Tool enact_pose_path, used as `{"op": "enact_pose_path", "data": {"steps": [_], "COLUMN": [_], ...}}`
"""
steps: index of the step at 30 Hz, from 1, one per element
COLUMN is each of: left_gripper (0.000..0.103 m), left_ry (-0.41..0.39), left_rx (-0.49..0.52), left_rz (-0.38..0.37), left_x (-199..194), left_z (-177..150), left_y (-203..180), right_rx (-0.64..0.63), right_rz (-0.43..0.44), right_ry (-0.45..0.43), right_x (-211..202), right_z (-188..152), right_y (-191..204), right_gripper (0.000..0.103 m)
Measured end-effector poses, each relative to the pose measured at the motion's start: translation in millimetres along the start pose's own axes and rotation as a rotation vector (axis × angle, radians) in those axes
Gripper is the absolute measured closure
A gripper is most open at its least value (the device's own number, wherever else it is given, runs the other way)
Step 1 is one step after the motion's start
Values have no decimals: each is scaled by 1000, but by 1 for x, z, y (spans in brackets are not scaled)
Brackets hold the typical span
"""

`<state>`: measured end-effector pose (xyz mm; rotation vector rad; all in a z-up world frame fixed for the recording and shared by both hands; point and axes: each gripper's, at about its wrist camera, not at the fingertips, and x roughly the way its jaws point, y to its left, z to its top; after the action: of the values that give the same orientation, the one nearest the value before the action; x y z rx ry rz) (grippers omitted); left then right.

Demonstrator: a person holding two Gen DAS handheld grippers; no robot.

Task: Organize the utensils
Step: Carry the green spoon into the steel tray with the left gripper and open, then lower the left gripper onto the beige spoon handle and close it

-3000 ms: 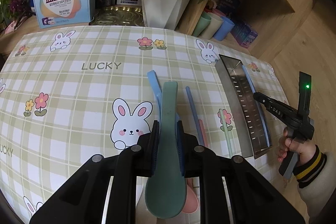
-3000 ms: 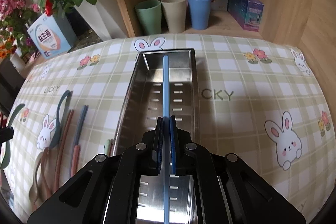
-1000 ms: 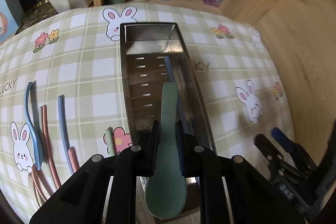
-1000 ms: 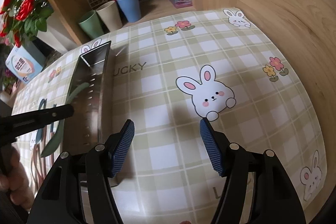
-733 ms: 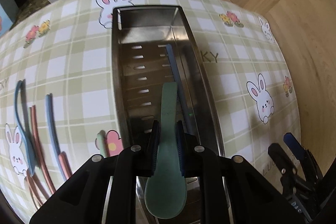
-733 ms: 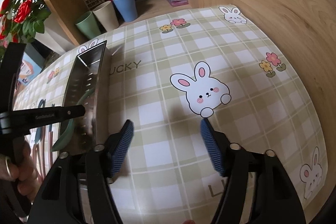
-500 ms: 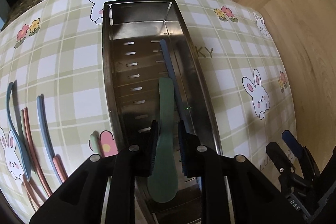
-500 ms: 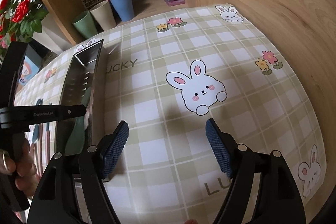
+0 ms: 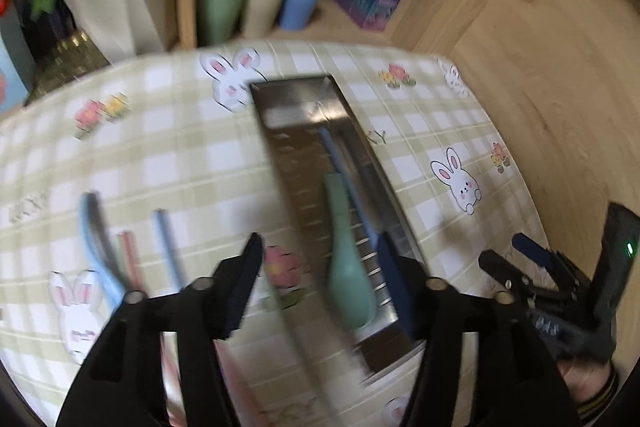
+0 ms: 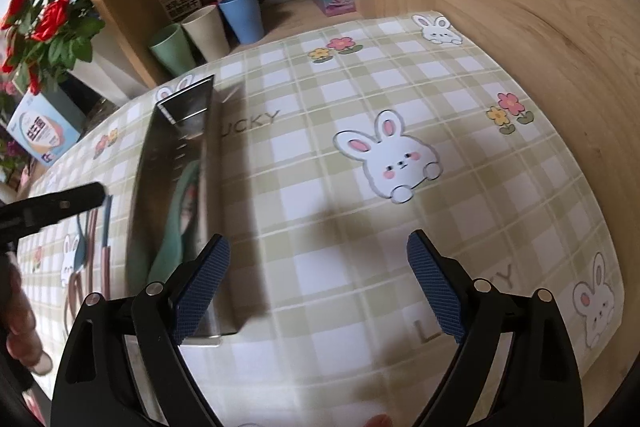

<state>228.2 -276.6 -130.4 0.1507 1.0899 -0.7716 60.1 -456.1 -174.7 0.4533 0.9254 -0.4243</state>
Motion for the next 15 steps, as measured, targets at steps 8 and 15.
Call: {"op": "enact_pose_path", "data": {"steps": [8,15], "left_gripper": [7,7], "left_ry": [-110,-119], "left_rx": [-23,-134], "left_rz": [125,196], "left_x": [-71,-102], "left_z": [-50,-104], "left_y": [75,137], "right_rx": [-30,-65], "right_rz": [63,105], "right_ry": [-1,-12], "right_x": [-6,-13], "right_z": [-24,-49], "right_y": [52,91], "right_gripper": [16,16]}}
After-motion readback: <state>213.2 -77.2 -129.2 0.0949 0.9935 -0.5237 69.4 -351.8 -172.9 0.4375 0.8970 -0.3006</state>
